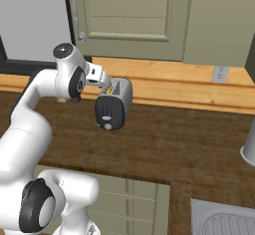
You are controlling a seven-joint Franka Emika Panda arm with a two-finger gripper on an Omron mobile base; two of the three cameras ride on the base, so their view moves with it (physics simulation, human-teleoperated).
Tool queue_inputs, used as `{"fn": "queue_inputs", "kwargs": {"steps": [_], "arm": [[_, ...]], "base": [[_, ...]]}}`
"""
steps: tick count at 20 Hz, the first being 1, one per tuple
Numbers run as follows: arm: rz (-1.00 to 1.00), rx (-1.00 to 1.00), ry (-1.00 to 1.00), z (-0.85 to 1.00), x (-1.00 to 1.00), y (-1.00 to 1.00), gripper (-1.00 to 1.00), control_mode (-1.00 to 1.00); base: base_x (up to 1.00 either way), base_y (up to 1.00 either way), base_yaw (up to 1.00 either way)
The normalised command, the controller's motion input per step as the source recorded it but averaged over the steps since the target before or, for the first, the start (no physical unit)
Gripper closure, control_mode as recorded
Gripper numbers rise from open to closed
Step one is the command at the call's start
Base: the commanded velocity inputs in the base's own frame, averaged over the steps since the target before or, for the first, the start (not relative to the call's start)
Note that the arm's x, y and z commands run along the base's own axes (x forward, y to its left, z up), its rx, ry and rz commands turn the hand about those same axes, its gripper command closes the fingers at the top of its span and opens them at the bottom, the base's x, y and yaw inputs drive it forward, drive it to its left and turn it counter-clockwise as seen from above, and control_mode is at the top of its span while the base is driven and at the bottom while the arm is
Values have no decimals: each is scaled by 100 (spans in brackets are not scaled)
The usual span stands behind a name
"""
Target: Start the toaster. Once the lever pops up, take the bread to the plate on the dining counter.
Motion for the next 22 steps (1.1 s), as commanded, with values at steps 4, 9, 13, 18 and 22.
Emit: {"fn": "queue_inputs", "kwargs": {"steps": [4, 9, 13, 18, 22], "arm": [[0, 0, 0, 0, 0, 0, -100, -100], [0, 0, 0, 0, 0, 0, -100, -100], [0, 0, 0, 0, 0, 0, -100, -100], [0, 0, 0, 0, 0, 0, -100, -100], [0, 0, 0, 0, 0, 0, -100, -100]], "base": [[0, 0, 0], [0, 0, 0], [0, 0, 0], [0, 0, 0], [0, 0, 0]]}}
